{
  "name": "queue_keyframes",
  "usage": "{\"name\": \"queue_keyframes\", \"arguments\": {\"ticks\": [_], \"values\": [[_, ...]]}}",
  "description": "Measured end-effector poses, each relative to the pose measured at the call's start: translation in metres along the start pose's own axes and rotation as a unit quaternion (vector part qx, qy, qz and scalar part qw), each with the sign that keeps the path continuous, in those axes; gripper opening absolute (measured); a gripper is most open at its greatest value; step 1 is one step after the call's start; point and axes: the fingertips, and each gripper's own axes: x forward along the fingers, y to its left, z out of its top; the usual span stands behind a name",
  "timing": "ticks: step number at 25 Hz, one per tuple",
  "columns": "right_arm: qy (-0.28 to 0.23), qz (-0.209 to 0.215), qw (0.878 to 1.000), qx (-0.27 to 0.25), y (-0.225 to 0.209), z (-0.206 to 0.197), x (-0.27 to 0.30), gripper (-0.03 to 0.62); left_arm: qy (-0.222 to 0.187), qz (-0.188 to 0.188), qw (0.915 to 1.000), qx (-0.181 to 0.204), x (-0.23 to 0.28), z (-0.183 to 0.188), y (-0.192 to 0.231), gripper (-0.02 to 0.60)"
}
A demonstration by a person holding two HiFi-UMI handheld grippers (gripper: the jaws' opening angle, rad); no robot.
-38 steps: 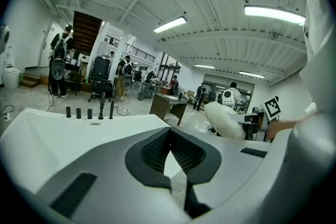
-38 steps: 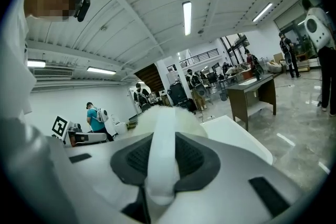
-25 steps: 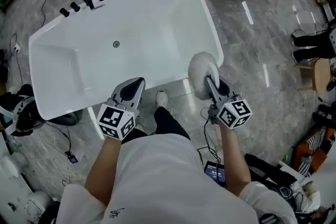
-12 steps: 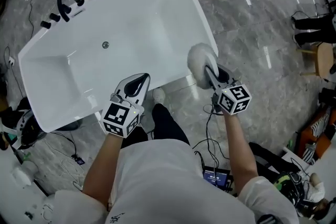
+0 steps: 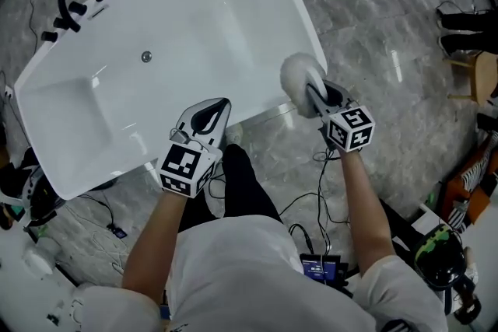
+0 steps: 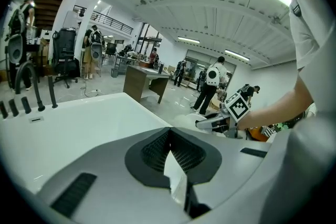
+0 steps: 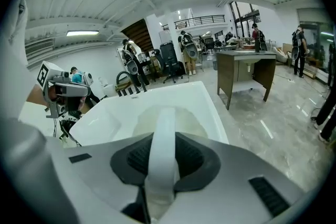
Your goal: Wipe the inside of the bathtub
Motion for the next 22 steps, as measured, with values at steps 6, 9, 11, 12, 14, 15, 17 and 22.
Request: {"name": "queue_keyframes", "arguments": {"ticks": [6, 9, 11, 12, 14, 15, 17, 22], "values": [[0.027, -0.011, 1.0, -0.007, -0.021, -0.026, 0.021, 0.095, 0.022, -0.014, 0.9995, -0.016, 0.026, -0.035, 0.0, 0.011], [0.047, -0.013, 0.999, -0.02, -0.039, -0.041, 0.037, 0.095, 0.027, -0.017, 0.9994, -0.015, 0.047, -0.046, 0.001, 0.011], [0.063, -0.01, 0.998, -0.025, -0.052, -0.051, 0.05, 0.095, 0.029, -0.021, 0.9993, -0.012, 0.063, -0.054, 0.0, 0.011], [0.071, -0.008, 0.997, -0.029, -0.058, -0.054, 0.056, 0.095, 0.03, -0.024, 0.9992, -0.012, 0.072, -0.057, -0.001, 0.011], [0.084, -0.005, 0.996, -0.036, -0.071, -0.06, 0.066, 0.095, 0.033, -0.03, 0.999, -0.01, 0.088, -0.062, -0.004, 0.011], [0.09, -0.003, 0.995, -0.04, -0.076, -0.063, 0.071, 0.095, 0.034, -0.033, 0.9988, -0.009, 0.095, -0.065, -0.006, 0.011], [0.102, 0.005, 0.993, -0.055, -0.084, -0.068, 0.08, 0.095, 0.035, -0.035, 0.9987, -0.007, 0.107, -0.071, -0.009, 0.011], [0.172, 0.035, 0.976, -0.131, -0.094, -0.085, 0.116, 0.095, 0.043, -0.033, 0.9985, -0.006, 0.133, -0.09, -0.002, 0.011]]}}
